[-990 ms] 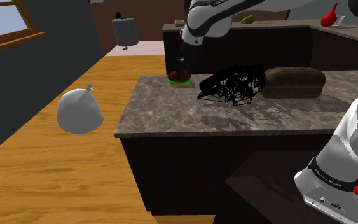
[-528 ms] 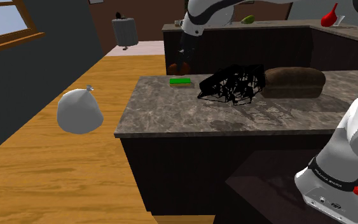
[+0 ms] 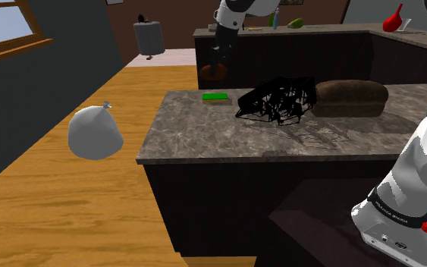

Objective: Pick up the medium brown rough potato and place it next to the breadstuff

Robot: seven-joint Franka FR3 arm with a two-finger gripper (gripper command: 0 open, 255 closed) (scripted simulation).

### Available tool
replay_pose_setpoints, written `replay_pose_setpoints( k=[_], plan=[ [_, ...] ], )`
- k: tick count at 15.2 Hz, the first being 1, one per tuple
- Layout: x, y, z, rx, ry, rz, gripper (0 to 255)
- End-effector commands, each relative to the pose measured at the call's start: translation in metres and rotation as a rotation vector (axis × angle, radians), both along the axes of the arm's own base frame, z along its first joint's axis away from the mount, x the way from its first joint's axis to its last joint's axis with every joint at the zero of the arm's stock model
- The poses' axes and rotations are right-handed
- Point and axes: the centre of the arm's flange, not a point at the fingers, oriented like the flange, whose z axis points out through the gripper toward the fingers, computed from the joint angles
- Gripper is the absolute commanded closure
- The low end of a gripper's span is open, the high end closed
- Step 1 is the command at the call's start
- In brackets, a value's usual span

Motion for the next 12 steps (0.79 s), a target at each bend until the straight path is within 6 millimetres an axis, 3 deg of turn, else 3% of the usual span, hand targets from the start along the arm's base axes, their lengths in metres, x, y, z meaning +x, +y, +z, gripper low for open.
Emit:
replay_pose_setpoints(
  k=[1,3,12],
  plan=[
    [0.0,-0.001,0.011,0.0,0.0,0.0,255],
    [-0.001,-0.001,0.018,0.0,0.0,0.0,255],
    [-0.093,-0.075,0.018,0.0,0.0,0.0,255]
  ],
)
